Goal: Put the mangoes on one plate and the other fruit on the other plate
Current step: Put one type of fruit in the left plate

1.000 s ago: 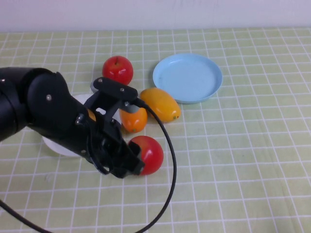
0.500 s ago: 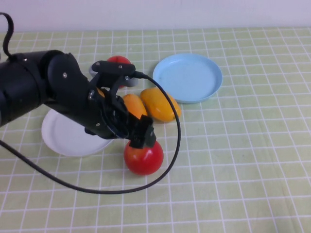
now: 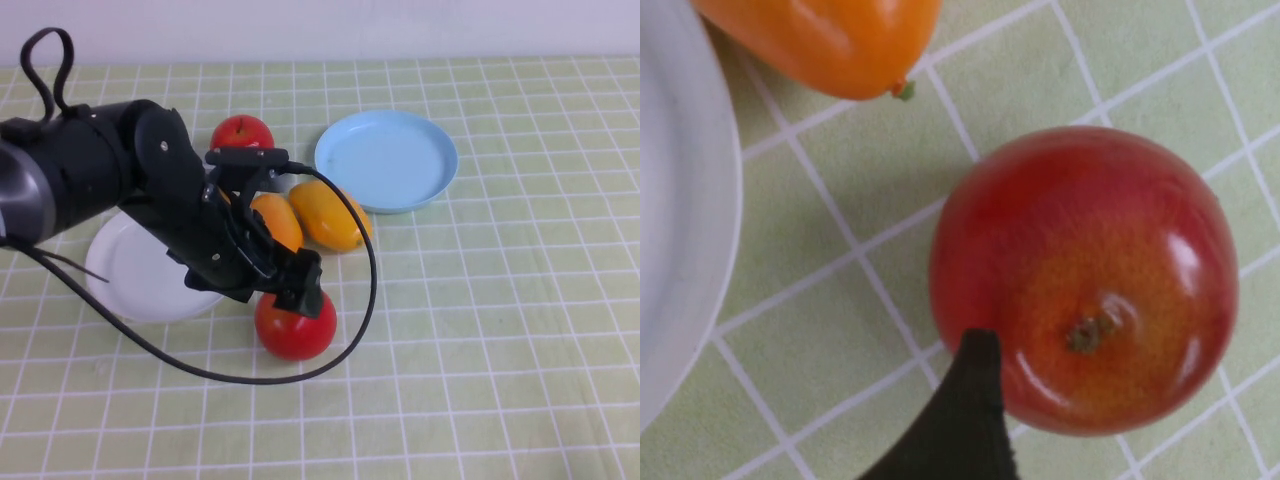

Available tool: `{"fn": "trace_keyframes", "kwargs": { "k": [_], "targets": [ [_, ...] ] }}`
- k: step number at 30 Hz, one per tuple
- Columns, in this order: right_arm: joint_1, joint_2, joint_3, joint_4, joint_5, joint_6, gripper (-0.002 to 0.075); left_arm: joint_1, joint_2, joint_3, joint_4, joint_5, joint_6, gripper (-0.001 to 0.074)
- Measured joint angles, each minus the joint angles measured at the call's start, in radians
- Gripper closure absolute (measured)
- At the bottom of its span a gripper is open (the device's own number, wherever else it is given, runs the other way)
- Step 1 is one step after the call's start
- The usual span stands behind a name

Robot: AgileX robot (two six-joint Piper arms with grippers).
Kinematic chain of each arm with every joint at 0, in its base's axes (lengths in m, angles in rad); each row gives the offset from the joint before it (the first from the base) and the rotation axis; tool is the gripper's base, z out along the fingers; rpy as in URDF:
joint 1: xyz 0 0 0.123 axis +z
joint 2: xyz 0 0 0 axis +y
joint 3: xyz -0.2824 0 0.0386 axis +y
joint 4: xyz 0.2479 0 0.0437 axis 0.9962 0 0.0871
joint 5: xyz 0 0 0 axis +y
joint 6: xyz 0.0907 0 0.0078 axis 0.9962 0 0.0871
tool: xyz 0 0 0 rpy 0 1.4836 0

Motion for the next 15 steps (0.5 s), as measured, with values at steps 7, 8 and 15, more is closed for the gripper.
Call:
{"fn": "trace_keyframes", "kwargs": {
  "k": [7,8,15],
  "targets": [
    [0.0,0.0,0.0,0.0,0.0,0.0,0.0742,0.016,0.009,0.0,-0.014,-0.021,0.008,0.0066],
    [0.0,0.0,0.0,0.0,0.0,0.0,0.0743,0.016,0.009,0.0,-0.025,-0.022,0.01,0.0066],
    [0.0,0.0,0.0,0.0,0.0,0.0,0.0742,0.026,0.012,0.0,-0.065,-0.037,0.019,0.0066]
  ]
}}
